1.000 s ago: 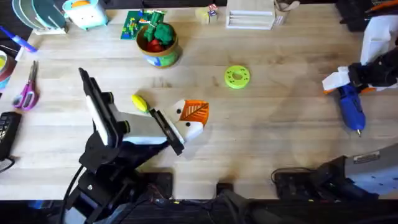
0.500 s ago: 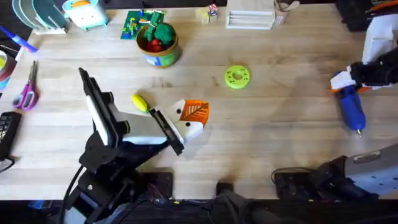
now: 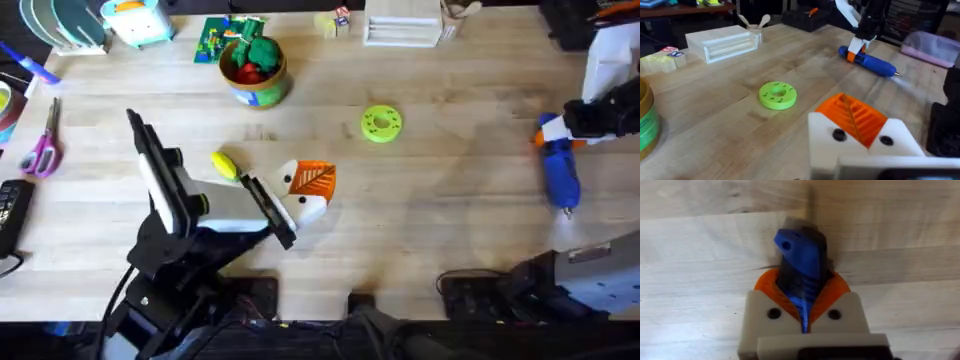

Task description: Pick up the gripper from the table and insert it into the empty holder that is missing its gripper. Then pick up a screw, insert it into the mounting hole, and use the screwdriver to tighten it. Finally, clean up the table by picking up the vegetable and placing it into the bucket.

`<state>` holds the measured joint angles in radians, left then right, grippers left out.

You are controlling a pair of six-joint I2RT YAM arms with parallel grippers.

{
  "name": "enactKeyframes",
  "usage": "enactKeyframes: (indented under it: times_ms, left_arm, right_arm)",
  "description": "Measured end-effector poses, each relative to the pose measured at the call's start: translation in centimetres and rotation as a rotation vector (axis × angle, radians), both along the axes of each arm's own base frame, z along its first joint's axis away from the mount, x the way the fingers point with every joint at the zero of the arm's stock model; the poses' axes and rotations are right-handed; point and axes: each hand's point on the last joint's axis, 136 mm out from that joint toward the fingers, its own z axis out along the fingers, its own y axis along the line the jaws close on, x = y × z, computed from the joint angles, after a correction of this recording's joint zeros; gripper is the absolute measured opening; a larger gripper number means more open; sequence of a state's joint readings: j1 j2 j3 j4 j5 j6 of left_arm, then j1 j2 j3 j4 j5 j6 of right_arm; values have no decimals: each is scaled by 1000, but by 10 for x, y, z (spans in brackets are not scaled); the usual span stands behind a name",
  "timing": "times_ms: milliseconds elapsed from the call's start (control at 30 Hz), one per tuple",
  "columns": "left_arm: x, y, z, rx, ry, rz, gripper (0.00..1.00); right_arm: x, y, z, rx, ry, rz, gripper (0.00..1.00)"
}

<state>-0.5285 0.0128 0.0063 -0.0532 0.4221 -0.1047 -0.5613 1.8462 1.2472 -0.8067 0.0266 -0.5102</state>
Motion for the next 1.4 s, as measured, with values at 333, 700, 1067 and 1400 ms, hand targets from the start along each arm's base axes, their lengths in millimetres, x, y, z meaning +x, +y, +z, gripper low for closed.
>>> enactKeyframes:
  times_ms: [333,700,1067,1400]
  left_arm:
    - [0,0,0,0,0,0,17]
    - [0,0,0,0,0,0,17]
    - [0,0,0,0,0,0,17]
    - [0,0,0,0,0,0,17]
  right_arm:
    - [-6,11,3,47,22,-18,25]
    - [37,3,124,-86,-354,-79,25]
    - [38,57,238,-142,-703,-4,25]
    - [46,166,327,-40,-1061,206,25]
